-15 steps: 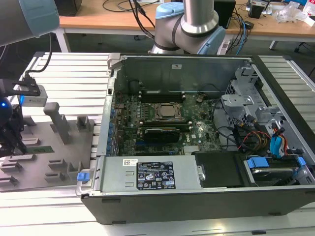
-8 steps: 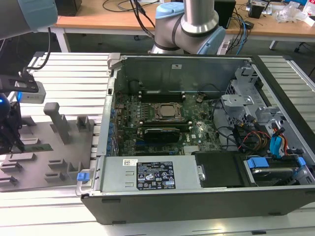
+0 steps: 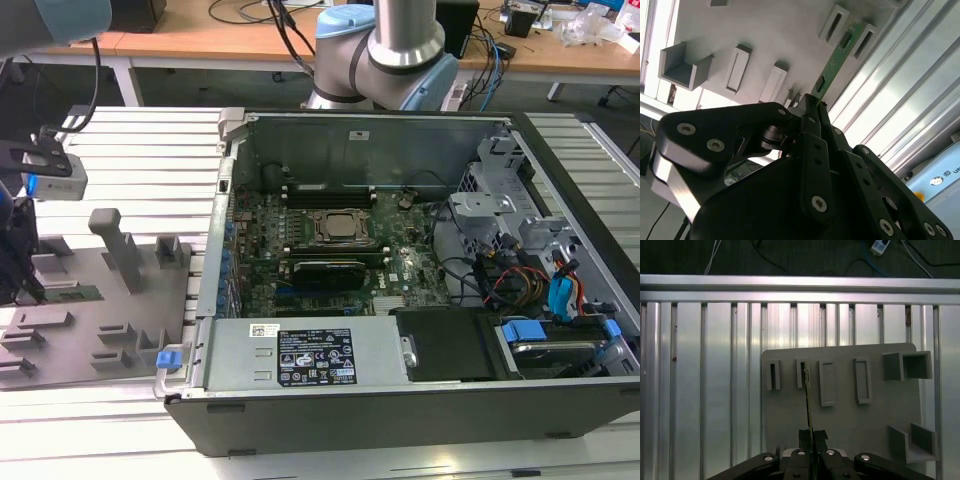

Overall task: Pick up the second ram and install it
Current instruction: 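Pick up the second ram and move it above second insertion slot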

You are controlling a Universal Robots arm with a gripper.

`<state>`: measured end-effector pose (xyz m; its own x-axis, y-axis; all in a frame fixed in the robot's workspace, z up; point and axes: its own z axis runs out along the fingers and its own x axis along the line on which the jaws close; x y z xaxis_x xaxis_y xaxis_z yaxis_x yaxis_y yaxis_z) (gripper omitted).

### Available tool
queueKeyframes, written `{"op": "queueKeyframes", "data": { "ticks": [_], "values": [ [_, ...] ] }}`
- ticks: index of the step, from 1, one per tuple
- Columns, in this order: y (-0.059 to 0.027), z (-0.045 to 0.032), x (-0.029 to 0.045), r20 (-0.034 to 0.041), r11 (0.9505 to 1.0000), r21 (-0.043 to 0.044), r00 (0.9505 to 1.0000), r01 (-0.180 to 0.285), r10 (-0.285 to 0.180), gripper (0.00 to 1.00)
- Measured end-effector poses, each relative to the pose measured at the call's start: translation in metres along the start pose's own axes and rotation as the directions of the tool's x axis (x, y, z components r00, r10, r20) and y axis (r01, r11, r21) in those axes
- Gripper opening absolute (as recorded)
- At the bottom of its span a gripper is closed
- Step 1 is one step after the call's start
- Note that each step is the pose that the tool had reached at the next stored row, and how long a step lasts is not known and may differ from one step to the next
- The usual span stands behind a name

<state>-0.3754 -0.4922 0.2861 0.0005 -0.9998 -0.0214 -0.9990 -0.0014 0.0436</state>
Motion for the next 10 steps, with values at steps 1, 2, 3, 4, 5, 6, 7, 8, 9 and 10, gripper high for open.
{"op": "queueKeyframes", "data": {
  "ticks": [1, 2, 3, 4, 5, 6, 7, 8, 9, 10],
  "values": [
    [0.0001, -0.0017, -0.0001, 0.0, 1.0, 0.0, 1.0, 0.0, 0.0, 0.14],
    [0.0001, -0.0026, -0.0001, 0.0001, 1.0, 0.0, 1.0, 0.0, 0.0, 0.14],
    [0.0002, -0.005, -0.0001, 0.0, 1.0, 0.0, 1.0, 0.0, 0.0, 0.14],
    [0.0003, -0.0063, -0.0002, 0.0, 1.0, 0.0, 1.0, 0.0, 0.0, 0.14],
    [0.0003, -0.0079, -0.0002, 0.0001, 1.0, 0.0, 1.0, 0.0, 0.0, 0.14],
    [0.0004, -0.0091, -0.0002, 0.0001, 1.0, 0.0, 1.0, 0.0, 0.0, 0.14],
    [0.0005, -0.0111, -0.0002, 0.0001, 1.0, 0.0, 1.0, 0.0, 0.0, 0.14],
    [0.0006, -0.0125, -0.0003, 0.0, 1.0, 0.0, 1.0, 0.0, 0.0, 0.14],
    [0.0006, -0.0141, -0.0003, 0.0001, 1.0, 0.0, 1.0, 0.0, 0.0, 0.14],
    [0.0007, -0.0151, -0.0004, 0.0001, 1.0, 0.0001, 1.0, 0.0, 0.0, 0.14]
  ]
}}
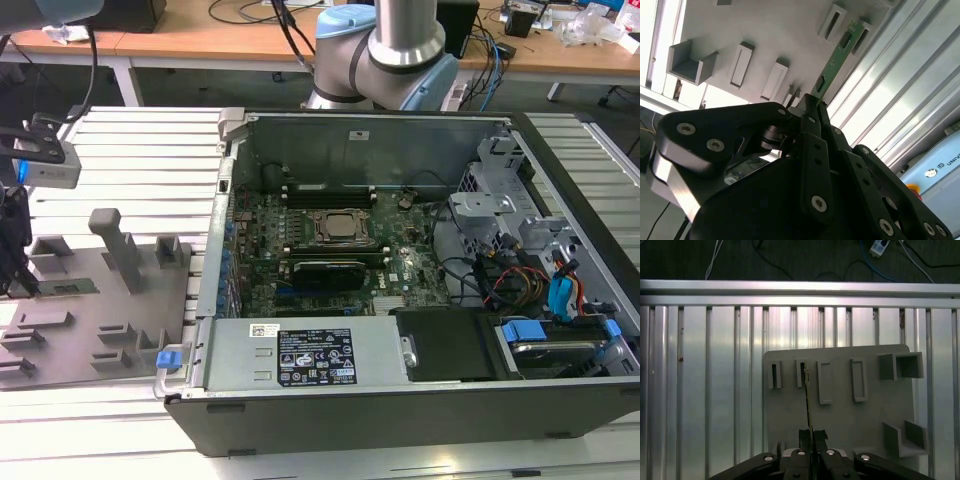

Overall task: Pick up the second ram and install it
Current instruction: 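Pick up the second ram and move it above second insertion slot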

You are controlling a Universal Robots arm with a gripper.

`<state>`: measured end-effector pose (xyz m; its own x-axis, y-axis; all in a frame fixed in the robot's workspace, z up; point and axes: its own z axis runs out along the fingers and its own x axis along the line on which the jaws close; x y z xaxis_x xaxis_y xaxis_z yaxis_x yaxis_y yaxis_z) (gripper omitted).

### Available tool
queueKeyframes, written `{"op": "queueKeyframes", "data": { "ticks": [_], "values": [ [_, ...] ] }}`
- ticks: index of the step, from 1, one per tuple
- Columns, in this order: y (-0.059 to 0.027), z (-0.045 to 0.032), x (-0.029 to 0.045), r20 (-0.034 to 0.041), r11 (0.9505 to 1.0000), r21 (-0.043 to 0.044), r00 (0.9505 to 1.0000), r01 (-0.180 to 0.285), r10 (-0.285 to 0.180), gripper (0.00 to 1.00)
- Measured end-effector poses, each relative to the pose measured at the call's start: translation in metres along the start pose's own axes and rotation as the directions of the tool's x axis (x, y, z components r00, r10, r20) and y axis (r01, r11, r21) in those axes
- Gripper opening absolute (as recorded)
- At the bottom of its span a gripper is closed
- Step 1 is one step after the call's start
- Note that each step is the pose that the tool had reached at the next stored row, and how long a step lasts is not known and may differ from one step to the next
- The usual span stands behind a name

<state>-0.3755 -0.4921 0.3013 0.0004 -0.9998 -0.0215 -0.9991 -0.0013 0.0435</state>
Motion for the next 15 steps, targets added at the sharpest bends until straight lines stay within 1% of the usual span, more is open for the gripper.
{"op": "queueKeyframes", "data": {
  "ticks": [3, 9, 12, 15],
  "values": [
    [0.0002, -0.0036, -0.0001, -0.0001, 1.0, -0.0001, 1.0, 0.0, 0.0, 0.14],
    [0.0006, -0.0133, -0.0003, -0.0001, 1.0, 0.0, 1.0, 0.0, 0.0, 0.14],
    [0.0009, -0.0205, -0.0004, -0.0001, 1.0, -0.0001, 1.0, 0.0, 0.0, 0.14],
    [0.0011, -0.026, -0.0005, -0.0001, 1.0, -0.0001, 1.0, 0.0, 0.0, 0.14]
  ]
}}
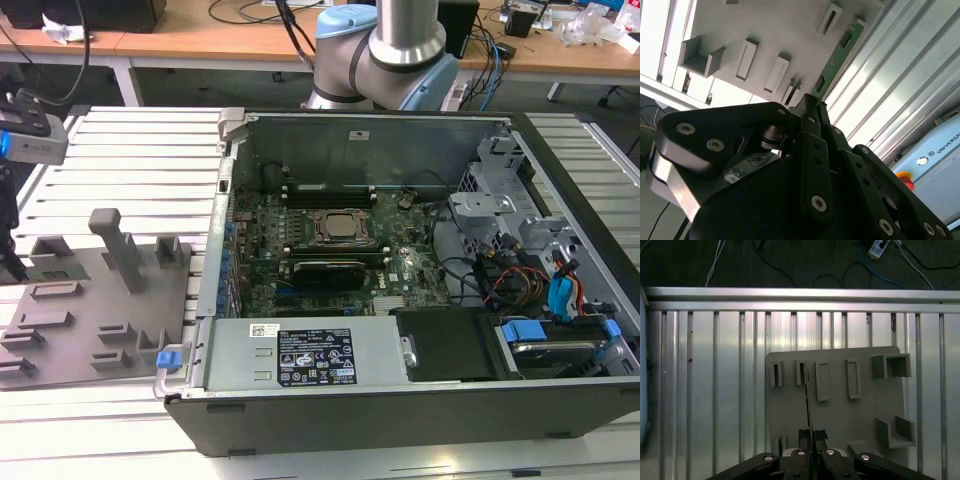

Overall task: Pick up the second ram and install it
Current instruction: 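Pick up the second ram and move it above second insertion slot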

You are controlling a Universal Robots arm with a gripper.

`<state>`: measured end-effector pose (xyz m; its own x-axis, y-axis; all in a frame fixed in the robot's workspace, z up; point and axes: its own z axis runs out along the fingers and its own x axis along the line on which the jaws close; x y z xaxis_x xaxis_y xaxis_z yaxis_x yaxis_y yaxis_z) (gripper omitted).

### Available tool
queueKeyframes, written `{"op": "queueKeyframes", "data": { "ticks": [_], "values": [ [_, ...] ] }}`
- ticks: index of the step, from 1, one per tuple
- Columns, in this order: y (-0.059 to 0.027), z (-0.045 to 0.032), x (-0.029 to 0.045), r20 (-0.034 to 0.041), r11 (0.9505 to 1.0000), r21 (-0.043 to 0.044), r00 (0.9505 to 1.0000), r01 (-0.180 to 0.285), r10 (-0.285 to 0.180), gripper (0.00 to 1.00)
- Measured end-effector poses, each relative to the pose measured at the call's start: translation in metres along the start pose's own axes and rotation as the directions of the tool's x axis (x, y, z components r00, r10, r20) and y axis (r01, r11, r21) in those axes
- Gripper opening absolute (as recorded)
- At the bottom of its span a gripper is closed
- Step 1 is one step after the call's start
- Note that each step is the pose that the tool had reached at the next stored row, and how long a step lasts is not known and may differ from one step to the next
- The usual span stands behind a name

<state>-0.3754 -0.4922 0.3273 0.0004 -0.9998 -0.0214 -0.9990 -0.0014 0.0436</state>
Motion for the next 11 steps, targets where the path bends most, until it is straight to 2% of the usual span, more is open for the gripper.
{"op": "queueKeyframes", "data": {
  "ticks": [2, 8, 10, 11],
  "values": [
    [0.0001, -0.0022, -0.0001, 0.0, 1.0, 0.0, 1.0, 0.0, 0.0, 0.14],
    [0.0007, -0.0163, -0.0003, 0.0, 1.0, 0.0001, 1.0, 0.0, 0.0, 0.14],
    [0.002, -0.0453, -0.001, 0.0001, 1.0, 0.0, 1.0, 0.0, 0.0, 0.14],
    [0.0022, -0.0498, -0.0011, 0.0, 1.0, 0.0, 1.0, 0.0, 0.0, 0.14]
  ]
}}
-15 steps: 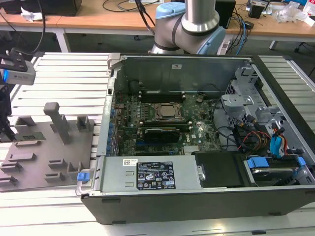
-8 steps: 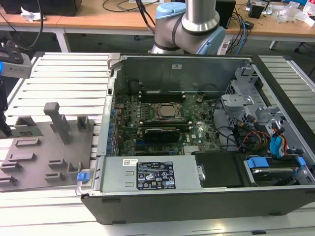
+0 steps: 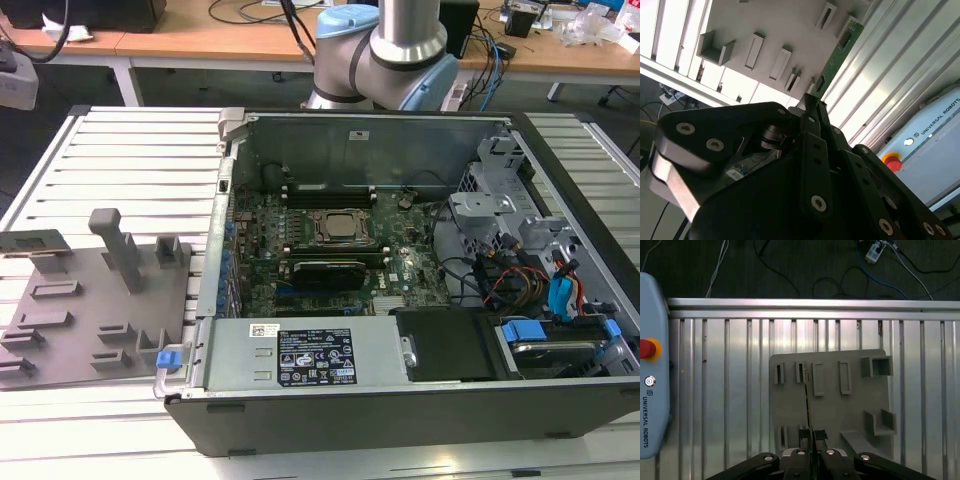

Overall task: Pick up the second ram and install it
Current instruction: 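Pick up the second ram and move it above second insertion slot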

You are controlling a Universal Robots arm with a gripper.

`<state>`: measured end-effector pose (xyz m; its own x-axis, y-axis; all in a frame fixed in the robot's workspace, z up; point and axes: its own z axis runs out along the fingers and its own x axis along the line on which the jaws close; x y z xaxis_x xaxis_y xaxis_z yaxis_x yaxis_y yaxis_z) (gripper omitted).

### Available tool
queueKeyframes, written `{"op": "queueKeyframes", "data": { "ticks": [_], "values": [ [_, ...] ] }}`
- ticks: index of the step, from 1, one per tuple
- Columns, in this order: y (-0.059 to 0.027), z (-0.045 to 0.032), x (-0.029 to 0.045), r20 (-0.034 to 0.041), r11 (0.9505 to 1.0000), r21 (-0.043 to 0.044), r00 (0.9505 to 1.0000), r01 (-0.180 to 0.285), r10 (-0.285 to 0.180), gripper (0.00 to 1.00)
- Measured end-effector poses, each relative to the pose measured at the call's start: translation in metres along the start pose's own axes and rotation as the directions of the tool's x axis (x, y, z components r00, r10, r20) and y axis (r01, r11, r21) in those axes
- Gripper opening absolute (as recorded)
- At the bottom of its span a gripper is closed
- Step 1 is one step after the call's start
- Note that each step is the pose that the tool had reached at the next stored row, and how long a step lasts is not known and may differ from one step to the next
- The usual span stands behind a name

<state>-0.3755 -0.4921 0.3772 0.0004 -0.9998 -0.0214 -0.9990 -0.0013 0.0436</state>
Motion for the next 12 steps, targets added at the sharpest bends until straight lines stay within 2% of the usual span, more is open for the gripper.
{"op": "queueKeyframes", "data": {
  "ticks": [12],
  "values": [
    [0.001, -0.022, -0.0005, 0.0, 1.0, 0.0, 1.0, 0.0, 0.0, 0.14]
  ]
}}
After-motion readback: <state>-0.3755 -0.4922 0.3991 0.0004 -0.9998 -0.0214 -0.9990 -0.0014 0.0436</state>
